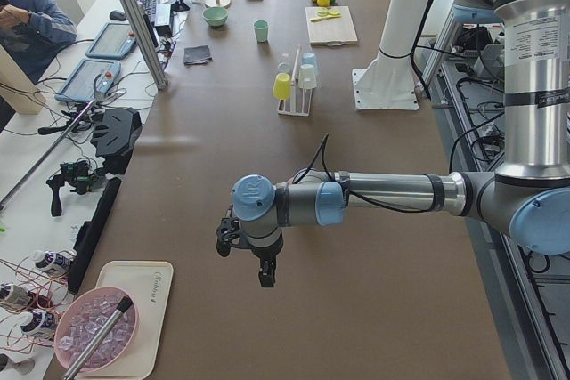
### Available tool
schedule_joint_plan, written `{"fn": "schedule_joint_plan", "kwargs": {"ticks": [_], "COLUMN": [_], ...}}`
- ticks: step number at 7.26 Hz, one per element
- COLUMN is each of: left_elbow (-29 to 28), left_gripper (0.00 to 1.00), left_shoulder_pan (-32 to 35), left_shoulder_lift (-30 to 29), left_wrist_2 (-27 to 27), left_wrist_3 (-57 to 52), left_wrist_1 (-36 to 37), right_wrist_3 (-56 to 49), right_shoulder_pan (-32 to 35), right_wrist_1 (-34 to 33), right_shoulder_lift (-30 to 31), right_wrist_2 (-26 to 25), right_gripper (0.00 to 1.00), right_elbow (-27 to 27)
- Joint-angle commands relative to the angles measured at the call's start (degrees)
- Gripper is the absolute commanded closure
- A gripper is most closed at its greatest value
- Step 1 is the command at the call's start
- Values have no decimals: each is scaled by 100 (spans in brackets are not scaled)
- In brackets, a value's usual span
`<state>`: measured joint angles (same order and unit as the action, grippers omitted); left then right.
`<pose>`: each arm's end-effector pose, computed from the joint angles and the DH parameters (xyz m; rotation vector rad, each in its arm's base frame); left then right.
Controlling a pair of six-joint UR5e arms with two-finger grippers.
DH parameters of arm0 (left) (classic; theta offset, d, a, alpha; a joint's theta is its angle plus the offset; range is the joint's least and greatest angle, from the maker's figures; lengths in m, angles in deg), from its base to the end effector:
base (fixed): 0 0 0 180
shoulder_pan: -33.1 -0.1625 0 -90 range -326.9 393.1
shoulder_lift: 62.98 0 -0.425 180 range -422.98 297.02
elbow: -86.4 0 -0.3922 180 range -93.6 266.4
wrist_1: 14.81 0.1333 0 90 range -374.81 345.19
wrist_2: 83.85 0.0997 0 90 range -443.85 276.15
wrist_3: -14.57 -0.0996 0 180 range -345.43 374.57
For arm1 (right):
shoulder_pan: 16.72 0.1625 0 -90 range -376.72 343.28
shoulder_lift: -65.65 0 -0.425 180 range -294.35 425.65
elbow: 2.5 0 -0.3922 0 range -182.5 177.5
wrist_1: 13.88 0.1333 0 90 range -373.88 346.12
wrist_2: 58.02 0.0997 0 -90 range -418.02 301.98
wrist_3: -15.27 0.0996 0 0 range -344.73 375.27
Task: Place cup on cup holder
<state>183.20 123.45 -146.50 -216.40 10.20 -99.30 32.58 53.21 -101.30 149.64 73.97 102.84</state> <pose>-0.0686 -0.4365 0.6647 -0.0557 0.7450 0.0332 -0.1196 -0.5216 0.4696 0.1464 -0.8123 -0.1984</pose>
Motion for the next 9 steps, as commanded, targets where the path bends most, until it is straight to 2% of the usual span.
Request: {"fn": "schedule_joint_plan", "kwargs": {"ticks": [1, 3, 4, 5, 6, 7, 9], "left_elbow": [-82, -291, -806, -1308, -1530, -1384, -910], "left_gripper": [2, 2, 2, 2, 2, 2, 2], "left_shoulder_pan": [-9, -9, -192, -524, -667, -677, -1036], "left_shoulder_lift": [-77, -104, -939, -1644, -2086, -2299, -2817], "left_wrist_2": [-16, 1, 53, 45, 80, 367, 441], "left_wrist_3": [-2, -2, 33, 16, 24, 42, 24], "left_wrist_1": [-41, -94, 106, 822, 1133, 1572, 3150], "right_wrist_3": [132, 114, 114, 114, 97, 62, 27], "right_shoulder_pan": [-313, -358, -358, -375, -419, -463, -507], "right_wrist_1": [-500, -1345, -1417, -1418, -1418, -1409, -1383], "right_shoulder_lift": [-766, -1846, -2165, -2525, -2824, -3062, -3781], "right_wrist_2": [-60, -60, -51, -34, -25, -16, -16], "right_gripper": [0, 0, 0, 0, 0, 0, 0], "right_elbow": [-302, -977, -1329, -1785, -2190, -2585, -3665]}}
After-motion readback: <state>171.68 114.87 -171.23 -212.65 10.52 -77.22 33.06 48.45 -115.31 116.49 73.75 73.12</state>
